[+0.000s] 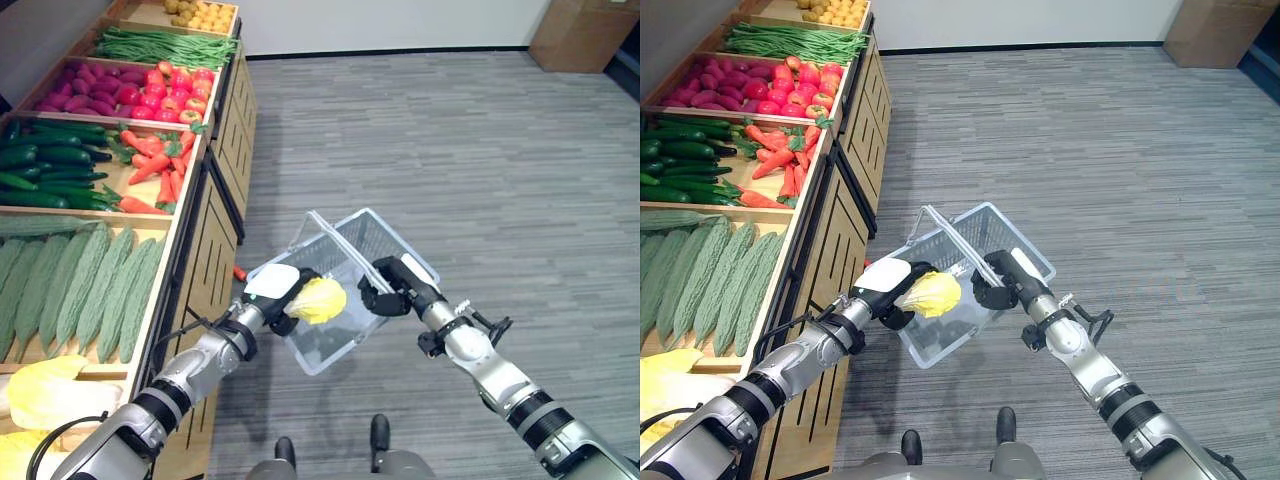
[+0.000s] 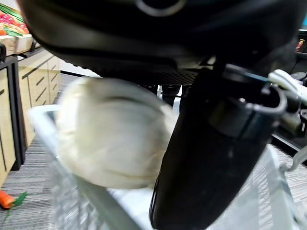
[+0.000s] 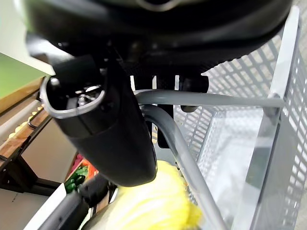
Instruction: Get the vegetables into the basket
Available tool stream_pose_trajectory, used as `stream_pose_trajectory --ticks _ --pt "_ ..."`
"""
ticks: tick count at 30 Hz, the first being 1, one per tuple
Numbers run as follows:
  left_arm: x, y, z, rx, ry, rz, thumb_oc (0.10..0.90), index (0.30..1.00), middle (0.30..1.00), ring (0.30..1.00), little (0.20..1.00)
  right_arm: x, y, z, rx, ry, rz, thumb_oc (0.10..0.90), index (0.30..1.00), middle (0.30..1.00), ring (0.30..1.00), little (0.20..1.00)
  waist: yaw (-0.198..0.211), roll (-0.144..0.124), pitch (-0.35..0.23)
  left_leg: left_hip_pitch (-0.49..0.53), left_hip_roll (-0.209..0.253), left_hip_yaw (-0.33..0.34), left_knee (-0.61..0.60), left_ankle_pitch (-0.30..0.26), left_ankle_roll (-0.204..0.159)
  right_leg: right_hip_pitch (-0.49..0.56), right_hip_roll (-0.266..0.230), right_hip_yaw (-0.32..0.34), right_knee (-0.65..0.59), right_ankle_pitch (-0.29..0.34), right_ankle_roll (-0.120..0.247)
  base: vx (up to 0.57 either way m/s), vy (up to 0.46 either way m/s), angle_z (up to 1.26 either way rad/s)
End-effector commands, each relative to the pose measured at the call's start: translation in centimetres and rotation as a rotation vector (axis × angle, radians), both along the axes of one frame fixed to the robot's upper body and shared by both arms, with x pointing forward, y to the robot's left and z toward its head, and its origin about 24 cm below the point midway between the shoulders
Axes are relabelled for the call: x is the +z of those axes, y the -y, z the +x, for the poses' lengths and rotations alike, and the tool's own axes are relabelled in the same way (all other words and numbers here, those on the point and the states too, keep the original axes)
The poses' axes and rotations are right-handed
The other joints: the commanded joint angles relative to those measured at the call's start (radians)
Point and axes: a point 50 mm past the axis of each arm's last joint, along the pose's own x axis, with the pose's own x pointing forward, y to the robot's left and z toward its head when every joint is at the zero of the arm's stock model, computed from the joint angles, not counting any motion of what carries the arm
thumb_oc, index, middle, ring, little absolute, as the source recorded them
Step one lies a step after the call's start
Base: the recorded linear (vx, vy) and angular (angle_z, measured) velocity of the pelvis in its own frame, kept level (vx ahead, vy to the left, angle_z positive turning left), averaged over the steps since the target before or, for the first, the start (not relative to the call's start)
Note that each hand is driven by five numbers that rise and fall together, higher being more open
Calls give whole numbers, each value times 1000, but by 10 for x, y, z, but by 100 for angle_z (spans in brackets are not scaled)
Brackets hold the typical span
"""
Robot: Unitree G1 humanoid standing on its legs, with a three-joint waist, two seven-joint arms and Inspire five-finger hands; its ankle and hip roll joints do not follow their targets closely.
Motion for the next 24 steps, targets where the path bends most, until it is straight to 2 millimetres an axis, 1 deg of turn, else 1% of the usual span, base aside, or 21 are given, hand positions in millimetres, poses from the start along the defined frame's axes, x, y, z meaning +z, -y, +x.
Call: stream_pose_trajectory --ticks 1,3,5,8,12,15,18,19,20,22,23,24 --pt "38 11 28 -26 190 -44 900 1000 1000 1000 1000 74 -41 11 146 335 282 400 300 300 300 300 -5 -18 -106 -30 47 -73 1 -30 -71 81 -73 -41 6 -100 112 0 0 0" --pt "37 14 27 -40 185 -45 900 1000 1000 1000 1000 74 -43 10 151 331 288 400 300 300 300 300 -6 -17 -107 -30 47 -72 1 -29 -71 81 -72 -42 6 -101 112 0 0 0" --pt "34 23 24 -74 172 -48 900 1000 1000 1000 1000 70 -45 8 157 315 303 400 300 300 300 300 -11 -15 -105 -28 48 -72 1 -29 -71 81 -70 -40 6 -101 112 0 0 0" --pt "32 29 21 -105 162 -40 900 1000 1000 1000 1000 69 -45 7 155 310 307 400 300 300 300 300 -13 -13 -105 -28 47 -71 1 -29 -70 81 -70 -38 6 -101 112 0 0 0" --pt "30 30 19 -111 159 -50 900 1000 1000 1000 1000 64 -42 6 137 301 278 400 300 300 300 300 -13 -13 -104 -29 47 -70 1 -29 -70 79 -70 -37 6 -101 112 0 0 0" --pt "26 25 12 -54 124 -151 900 1000 1000 1000 1000 51 -28 5 55 282 222 400 300 300 300 300 -9 -14 -102 -28 45 -72 1 -28 -69 81 -71 -39 6 -100 111 0 0 0" --pt "20 17 -3 19 21 -353 900 1000 1000 1000 1000 34 -8 1 -62 247 167 400 300 300 300 300 -3 -14 -100 -29 45 -78 1 -27 -68 84 -73 -43 6 -99 109 0 0 0" --pt "20 16 -3 20 21 -353 900 1000 1000 1000 1000 34 -8 1 -62 247 167 400 300 300 300 300 -4 -14 -101 -29 45 -78 1 -27 -68 84 -73 -43 6 -99 109 0 0 0" --pt "14 9 -14 54 -57 -452 900 1000 1000 1000 1000 26 6 -2 -127 234 126 400 300 300 300 300 2 -13 -100 -30 44 -85 1 -25 -67 86 -72 -46 6 -100 107 15 -24 5" --pt "5 -4 -31 121 -161 -589 900 1000 1000 1000 1000 15 28 -7 -224 214 51 400 300 300 300 300 13 -10 -94 -33 47 -93 1 -21 -67 88 -69 -52 6 -101 105 9 -16 2" --pt "5 -5 -31 122 -165 -590 900 1000 1000 1000 1000 14 27 -8 -224 212 51 400 300 300 300 300 12 -10 -96 -33 48 -93 1 -22 -67 89 -69 -52 6 -101 104 0 0 0" --pt "2 -10 -36 150 -183 -628 900 1000 1000 1000 1000 11 34 -10 -252 206 32 400 300 300 300 300 16 -9 -93 -34 48 -97 1 -20 -67 90 -67 -54 6 -102 103 10 -35 4"
